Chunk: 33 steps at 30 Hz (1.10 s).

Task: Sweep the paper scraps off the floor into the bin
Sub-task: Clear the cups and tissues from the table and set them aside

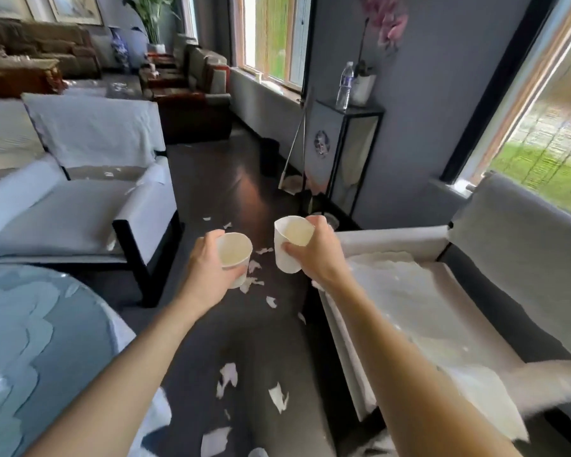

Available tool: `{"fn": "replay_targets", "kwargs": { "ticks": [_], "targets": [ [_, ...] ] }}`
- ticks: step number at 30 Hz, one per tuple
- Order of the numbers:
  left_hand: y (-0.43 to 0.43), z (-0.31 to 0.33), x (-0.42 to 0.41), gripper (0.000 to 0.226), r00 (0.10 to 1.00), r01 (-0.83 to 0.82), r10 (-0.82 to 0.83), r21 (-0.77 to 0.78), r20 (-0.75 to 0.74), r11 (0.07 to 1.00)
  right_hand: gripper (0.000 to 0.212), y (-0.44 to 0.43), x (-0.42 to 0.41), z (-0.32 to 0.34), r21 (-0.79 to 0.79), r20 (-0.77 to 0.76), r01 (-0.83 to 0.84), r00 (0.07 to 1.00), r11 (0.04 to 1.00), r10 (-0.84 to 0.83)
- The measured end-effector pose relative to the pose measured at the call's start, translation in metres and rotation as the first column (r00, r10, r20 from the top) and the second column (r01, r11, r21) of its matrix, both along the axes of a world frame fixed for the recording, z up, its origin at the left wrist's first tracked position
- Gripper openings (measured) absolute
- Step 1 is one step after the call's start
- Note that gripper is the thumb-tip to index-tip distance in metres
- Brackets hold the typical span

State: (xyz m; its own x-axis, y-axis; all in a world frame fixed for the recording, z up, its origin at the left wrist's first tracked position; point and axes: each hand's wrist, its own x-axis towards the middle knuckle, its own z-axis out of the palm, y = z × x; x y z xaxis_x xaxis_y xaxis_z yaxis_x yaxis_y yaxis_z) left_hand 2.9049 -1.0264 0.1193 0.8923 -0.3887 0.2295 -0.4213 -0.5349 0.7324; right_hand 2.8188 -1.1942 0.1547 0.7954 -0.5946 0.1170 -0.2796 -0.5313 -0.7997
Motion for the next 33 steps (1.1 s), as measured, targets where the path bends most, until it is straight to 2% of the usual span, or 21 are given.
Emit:
{"fn": "replay_targets", "kwargs": {
  "ticks": [5, 15, 20, 26, 33],
  "targets": [
    [-0.076, 0.013, 0.155, 0.077, 1.000, -0.018, 0.018, 0.076, -0.008, 0.997, 0.061, -0.082, 0.150, 0.010, 0.012, -0.015, -0.030, 0.999, 0.999, 0.030],
    [-0.255, 0.000, 0.468, 0.074, 1.000, 0.016, -0.017, 0.055, 0.007, 0.998, 0.063, -0.260, 0.460, -0.013, 0.042, -0.014, -0.020, 1.000, 0.999, 0.020],
    [-0.346, 0.022, 0.635, 0.074, 1.000, 0.003, -0.005, 0.056, 0.025, 0.998, 0.062, -0.353, 0.624, -0.001, 0.054, -0.033, -0.009, 0.999, 0.999, 0.011],
    [-0.413, 0.017, 0.812, 0.073, 0.999, -0.033, 0.035, 0.079, -0.029, 0.996, 0.063, -0.423, 0.801, 0.010, 0.024, -0.054, -0.022, 0.998, 0.999, 0.023],
    [-0.502, -0.005, 1.047, 0.075, 0.998, 0.040, -0.038, 0.060, -0.043, 0.997, 0.066, -0.504, 1.028, -0.020, 0.079, -0.041, 0.041, 0.998, 0.996, -0.038]
  ]
}}
